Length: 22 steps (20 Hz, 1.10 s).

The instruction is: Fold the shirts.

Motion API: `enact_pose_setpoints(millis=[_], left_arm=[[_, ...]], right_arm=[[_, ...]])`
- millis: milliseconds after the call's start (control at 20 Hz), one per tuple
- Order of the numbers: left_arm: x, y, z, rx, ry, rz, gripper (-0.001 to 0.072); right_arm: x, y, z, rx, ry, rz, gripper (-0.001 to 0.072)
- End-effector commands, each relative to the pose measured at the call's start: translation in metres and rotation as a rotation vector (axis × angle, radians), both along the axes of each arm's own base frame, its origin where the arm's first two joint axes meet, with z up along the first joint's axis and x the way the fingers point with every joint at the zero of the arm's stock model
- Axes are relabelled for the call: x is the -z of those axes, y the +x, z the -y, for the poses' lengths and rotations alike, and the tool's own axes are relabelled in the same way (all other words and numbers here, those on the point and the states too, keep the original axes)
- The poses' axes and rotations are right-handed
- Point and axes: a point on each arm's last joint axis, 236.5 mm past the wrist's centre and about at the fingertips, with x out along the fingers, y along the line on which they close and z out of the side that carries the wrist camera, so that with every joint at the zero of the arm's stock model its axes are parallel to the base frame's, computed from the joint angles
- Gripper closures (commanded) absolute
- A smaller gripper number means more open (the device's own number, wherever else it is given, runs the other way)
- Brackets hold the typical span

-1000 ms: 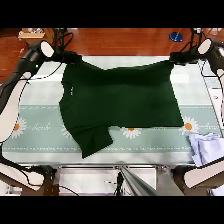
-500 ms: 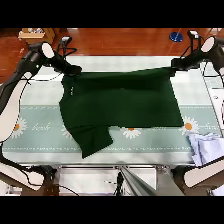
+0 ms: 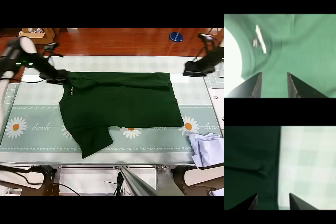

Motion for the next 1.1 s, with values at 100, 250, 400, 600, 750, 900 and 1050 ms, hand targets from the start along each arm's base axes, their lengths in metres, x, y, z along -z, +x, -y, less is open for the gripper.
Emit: enact_pose_setpoints(millis=[100, 250, 400, 600, 750, 900, 1050], left_arm=[[0.003, -0.117, -0.01, -0.069, -0.196, -0.169, 0.0015], [0.029, -0.189, 0.007, -0.14, -0.322, -0.254, 0.0015], [0.053, -0.232, 0.017, -0.212, -0.369, -0.315, 0.0016], [0.072, -0.241, 0.029, -0.273, -0.412, -0.331, 0.0017], [0.079, -0.229, 0.038, -0.275, -0.405, -0.276, 0.002], [0.095, -0.223, 0.049, -0.268, -0.368, -0.277, 0.0041], [0.115, -0.221, 0.061, -0.275, -0.335, -0.301, 0.0201]], right_arm=[[-0.01, -0.068, 0.027, 0.129, 0.216, -0.05, 0.014], [0.005, -0.093, 0.033, 0.208, 0.308, -0.061, 0.014], [0.013, -0.106, 0.035, 0.229, 0.315, -0.064, 0.0146], [0.009, -0.102, 0.026, 0.227, 0.349, -0.035, 0.0153], [0.008, -0.101, 0.024, 0.227, 0.361, -0.034, 0.0153], [0.003, -0.101, 0.024, 0.226, 0.355, -0.019, 0.0153], [-0.006, -0.101, 0.024, 0.223, 0.342, 0.009, 0.0153]])
